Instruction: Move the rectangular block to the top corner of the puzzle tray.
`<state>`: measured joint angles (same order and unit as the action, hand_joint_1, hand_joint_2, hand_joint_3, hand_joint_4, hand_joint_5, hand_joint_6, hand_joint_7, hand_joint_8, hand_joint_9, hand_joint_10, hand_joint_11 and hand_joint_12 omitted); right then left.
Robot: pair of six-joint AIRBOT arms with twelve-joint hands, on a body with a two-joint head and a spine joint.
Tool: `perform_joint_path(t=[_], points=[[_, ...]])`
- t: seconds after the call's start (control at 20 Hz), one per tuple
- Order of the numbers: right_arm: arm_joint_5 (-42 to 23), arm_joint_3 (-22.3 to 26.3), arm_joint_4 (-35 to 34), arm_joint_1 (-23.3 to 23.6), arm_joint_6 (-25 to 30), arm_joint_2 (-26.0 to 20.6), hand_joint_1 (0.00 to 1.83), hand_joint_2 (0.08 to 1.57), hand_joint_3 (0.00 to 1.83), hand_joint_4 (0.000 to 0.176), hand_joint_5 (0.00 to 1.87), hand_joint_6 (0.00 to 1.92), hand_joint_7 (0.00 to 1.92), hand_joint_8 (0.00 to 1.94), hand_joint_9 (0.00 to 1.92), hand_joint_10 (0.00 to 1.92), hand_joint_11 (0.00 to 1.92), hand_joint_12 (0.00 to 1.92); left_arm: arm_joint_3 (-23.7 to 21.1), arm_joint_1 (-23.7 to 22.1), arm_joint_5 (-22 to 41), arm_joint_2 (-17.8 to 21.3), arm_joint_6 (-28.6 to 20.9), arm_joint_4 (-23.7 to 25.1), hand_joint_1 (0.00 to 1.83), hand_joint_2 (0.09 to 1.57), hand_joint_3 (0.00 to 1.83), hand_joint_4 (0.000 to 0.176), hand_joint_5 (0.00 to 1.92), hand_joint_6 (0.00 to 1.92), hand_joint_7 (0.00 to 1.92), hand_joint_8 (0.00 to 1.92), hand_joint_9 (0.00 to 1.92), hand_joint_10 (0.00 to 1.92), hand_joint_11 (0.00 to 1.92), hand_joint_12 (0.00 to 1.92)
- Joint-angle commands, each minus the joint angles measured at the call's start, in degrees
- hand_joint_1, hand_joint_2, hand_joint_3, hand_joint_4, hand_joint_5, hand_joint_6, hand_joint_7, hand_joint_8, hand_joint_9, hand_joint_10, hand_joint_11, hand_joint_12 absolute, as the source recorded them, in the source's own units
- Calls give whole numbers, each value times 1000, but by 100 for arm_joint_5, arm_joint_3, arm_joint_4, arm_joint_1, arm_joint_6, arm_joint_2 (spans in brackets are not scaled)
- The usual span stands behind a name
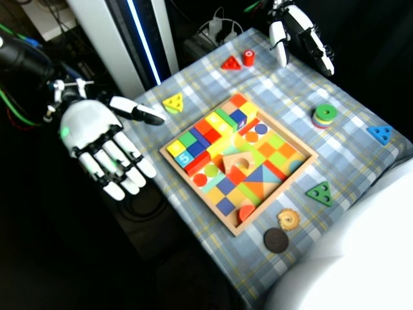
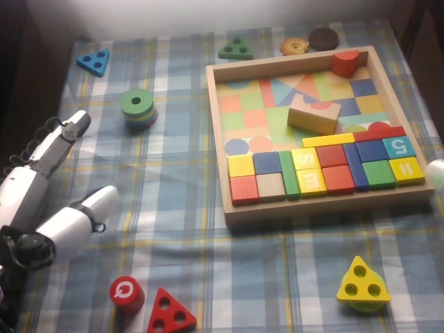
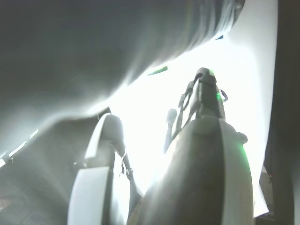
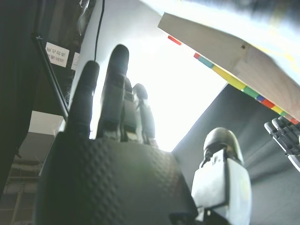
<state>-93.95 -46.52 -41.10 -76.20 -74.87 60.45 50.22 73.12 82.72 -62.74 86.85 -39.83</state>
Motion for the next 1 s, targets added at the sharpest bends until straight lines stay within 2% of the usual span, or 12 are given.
perform_joint_path(t=[0.0, 0.15, 0.2, 0.25, 0.35, 0.4, 0.45, 0.5, 0.65, 0.75, 0.85, 0.95], points=[[-697, -7, 218, 75, 0, -5, 0, 1226, 7, 32, 358, 5, 282, 4, 149, 9, 0, 271, 32, -49, 623, -4, -34, 218, 695, 1351, 12, 99, 155, 3, 70, 3, 22, 6, 0, 0], [-686, -3, 244, 71, 1, -9, 0, 1234, 2, 34, 363, 2, 275, 3, 146, 2, 0, 258, 31, -49, 592, -5, -34, 220, 691, 1354, 5, 105, 150, 0, 58, 0, 14, 1, 0, 0], [-677, 6, 283, 71, 4, -65, 11, 1245, 2, 18, 374, 2, 292, 4, 168, 5, 0, 346, 32, -48, 574, -3, -34, 219, 683, 1357, 5, 108, 150, 0, 55, 0, 11, 0, 0, 0], [-649, 20, 351, 71, 33, -165, 8, 1248, 1, 41, 359, 2, 286, 1, 172, 4, 0, 330, 31, -48, 567, -1, -34, 219, 684, 1355, 4, 114, 147, 0, 58, 2, 13, 1, 0, 0], [-535, -17, 704, 72, 192, -397, 18, 1241, 0, 66, 327, 4, 251, 3, 141, 2, 0, 210, 28, -48, 561, 0, -34, 226, 714, 1347, 0, 105, 159, 4, 74, 6, 28, 6, 0, 0], [-391, -104, 946, 90, 428, -548, 65, 1220, 0, 74, 294, 3, 221, 3, 143, 2, 0, 434, 22, -48, 559, 2, -34, 225, 722, 1350, 0, 91, 156, 2, 70, 3, 17, 1, 0, 0], [-184, -279, 1272, 151, 822, -671, 124, 1210, 0, 56, 244, 1, 172, 1, 138, 4, 0, 632, 21, -48, 562, 2, -34, 213, 725, 1349, 0, 85, 158, 3, 74, 4, 22, 3, 0, 0], [-75, -418, 1434, 182, 1209, -752, 197, 1223, 2, 26, 211, 0, 157, 0, 128, 1, 0, 631, 19, -47, 570, 1, -34, 202, 707, 1353, 2, 84, 155, 1, 72, 3, 25, 4, 0, 0], [49, -740, 1838, 221, 2204, -970, 388, 1158, 0, 79, 170, 4, 132, 1, 148, 6, 0, 540, 19, -45, 574, -3, -34, 200, 692, 1343, 0, 92, 167, 5, 88, 8, 35, 7, 0, 0], [396, -876, 2190, 417, 2416, -1118, 572, 1108, 0, 60, 178, 2, 152, 2, 140, 2, 0, 678, 15, -45, 568, 0, -34, 188, 687, 1349, 0, 78, 170, 4, 84, 3, 32, 4, 0, 0], [765, -1084, 2553, 607, 2862, -1215, 666, 1097, 0, 19, 151, 0, 169, 1, 206, 16, 0, 894, 1, -33, 588, 1, -33, 184, 689, 1354, 2, 77, 155, 0, 74, 0, 20, 0, 0, 0], [1004, -1489, 2888, 738, 3808, -1264, 744, 1045, 0, 50, 135, 3, 126, 4, 210, 10, 0, 1076, -11, -31, 603, 1, -33, 186, 708, 1353, 1, 81, 145, 0, 72, 0, 17, 0, 0, 0]])
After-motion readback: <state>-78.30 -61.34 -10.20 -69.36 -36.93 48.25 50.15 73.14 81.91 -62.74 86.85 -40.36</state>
